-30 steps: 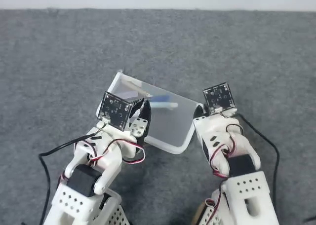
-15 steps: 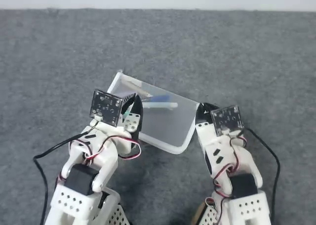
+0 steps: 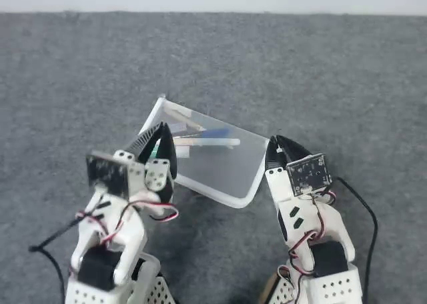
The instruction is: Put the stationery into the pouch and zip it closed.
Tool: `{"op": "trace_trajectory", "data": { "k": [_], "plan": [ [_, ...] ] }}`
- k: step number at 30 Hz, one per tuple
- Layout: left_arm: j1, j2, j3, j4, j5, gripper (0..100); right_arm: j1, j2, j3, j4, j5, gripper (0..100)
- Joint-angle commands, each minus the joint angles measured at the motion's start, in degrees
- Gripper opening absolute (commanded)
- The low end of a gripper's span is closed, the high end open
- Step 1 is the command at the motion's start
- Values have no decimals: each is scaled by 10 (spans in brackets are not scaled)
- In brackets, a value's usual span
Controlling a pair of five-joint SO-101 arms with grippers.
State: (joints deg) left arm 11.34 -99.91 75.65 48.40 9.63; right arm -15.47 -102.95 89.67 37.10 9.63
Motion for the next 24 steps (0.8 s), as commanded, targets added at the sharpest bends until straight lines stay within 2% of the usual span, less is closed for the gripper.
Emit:
{"op": "trace_trajectory", "data": {
  "k": [1, 14, 24],
  "plan": [
    [1, -34, -21, 17, 4, 9, 0, -11, -4, -7, 11, 9],
    [0, -49, -15, 11, 0, 10, 3, -11, -4, -7, 11, 10],
    [-2, -50, 58, -73, -95, 12, 4, -11, -2, -5, 10, 10]
  ]
}}
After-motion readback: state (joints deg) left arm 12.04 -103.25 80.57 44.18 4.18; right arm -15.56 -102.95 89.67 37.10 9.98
